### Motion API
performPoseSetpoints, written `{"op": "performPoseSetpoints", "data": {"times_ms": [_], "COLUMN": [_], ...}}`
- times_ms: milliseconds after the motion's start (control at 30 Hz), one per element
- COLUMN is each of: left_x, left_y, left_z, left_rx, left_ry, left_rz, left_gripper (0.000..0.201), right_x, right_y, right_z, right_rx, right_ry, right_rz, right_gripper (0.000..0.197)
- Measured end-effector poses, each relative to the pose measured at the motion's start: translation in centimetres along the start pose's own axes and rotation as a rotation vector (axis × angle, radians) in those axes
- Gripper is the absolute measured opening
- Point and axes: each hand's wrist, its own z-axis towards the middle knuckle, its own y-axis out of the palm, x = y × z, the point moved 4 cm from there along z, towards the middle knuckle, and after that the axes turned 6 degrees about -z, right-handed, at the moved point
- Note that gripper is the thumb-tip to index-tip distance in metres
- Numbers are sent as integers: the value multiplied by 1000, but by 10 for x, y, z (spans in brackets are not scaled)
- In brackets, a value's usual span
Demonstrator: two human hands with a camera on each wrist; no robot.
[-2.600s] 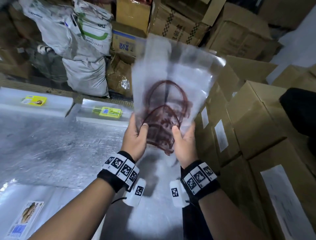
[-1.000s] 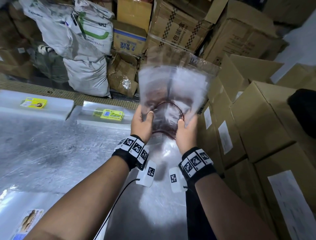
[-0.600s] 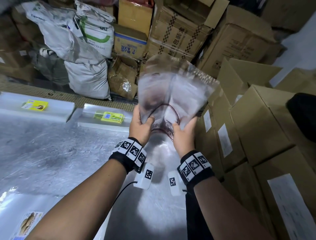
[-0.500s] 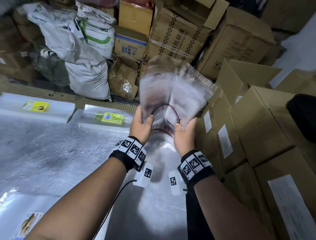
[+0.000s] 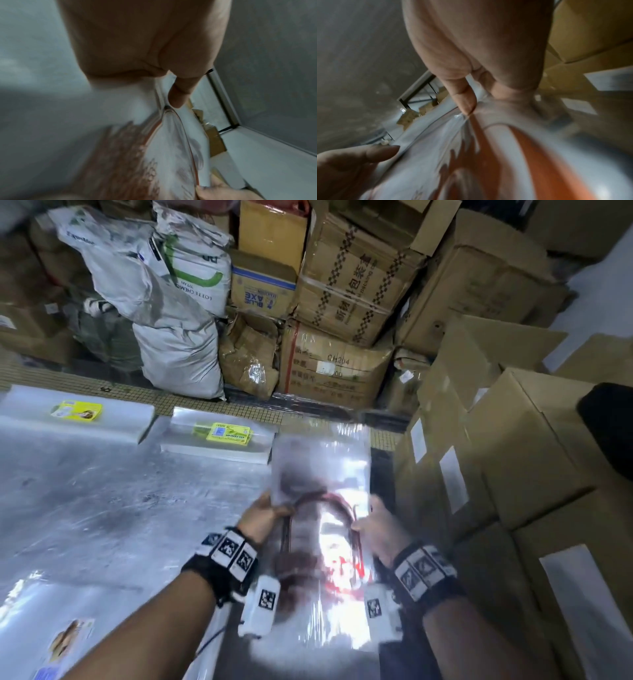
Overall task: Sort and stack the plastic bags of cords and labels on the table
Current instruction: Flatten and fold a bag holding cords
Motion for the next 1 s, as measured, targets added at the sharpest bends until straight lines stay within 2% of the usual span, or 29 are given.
{"op": "performPoseSetpoints", "data": {"times_ms": [33, 100, 233, 400, 433, 500, 567, 600, 667, 767, 833, 900, 1000], "left_x": [-19, -43, -52, -52, -52, -52, -53, -54, -54, -54, -55, -56, -59], "left_y": [-5, -15, -14, -15, -14, -13, -14, -15, -15, -14, -13, -12, -15], "left_z": [-4, -5, -10, -12, -13, -13, -13, -12, -12, -13, -15, -18, -19], "left_rx": [35, 118, 128, 129, 125, 108, 94, 89, 84, 59, 40, 34, 48], "left_ry": [-42, -37, -30, -13, -16, -33, -46, -49, -46, -42, -46, -55, -94], "left_rz": [-46, -1, 14, 69, 72, 60, 35, 26, 31, 43, 37, -9, -47], "left_gripper": [29, 35, 37, 36, 37, 37, 37, 37, 33, 26, 24, 23, 25], "right_x": [14, 32, 45, 43, 41, 36, 30, 27, 19, 3, -2, -5, -8], "right_y": [11, 25, 28, 13, 8, -2, -13, -17, -22, -21, -19, -18, -20], "right_z": [-1, -5, -8, -5, 0, 15, 37, 51, 78, 106, 120, 125, 127], "right_rx": [-23, -38, -43, -90, -84, -51, 42, 97, 167, 161, 157, 162, 109], "right_ry": [31, 65, 33, 67, 70, 72, 33, -1, -65, -138, -143, -174, -230], "right_rz": [17, 68, 96, -11, -24, -54, -81, -98, -134, -231, -277, -258, -235], "right_gripper": [30, 33, 40, 13, 15, 17, 9, 11, 35, 48, 41, 16, 20]}}
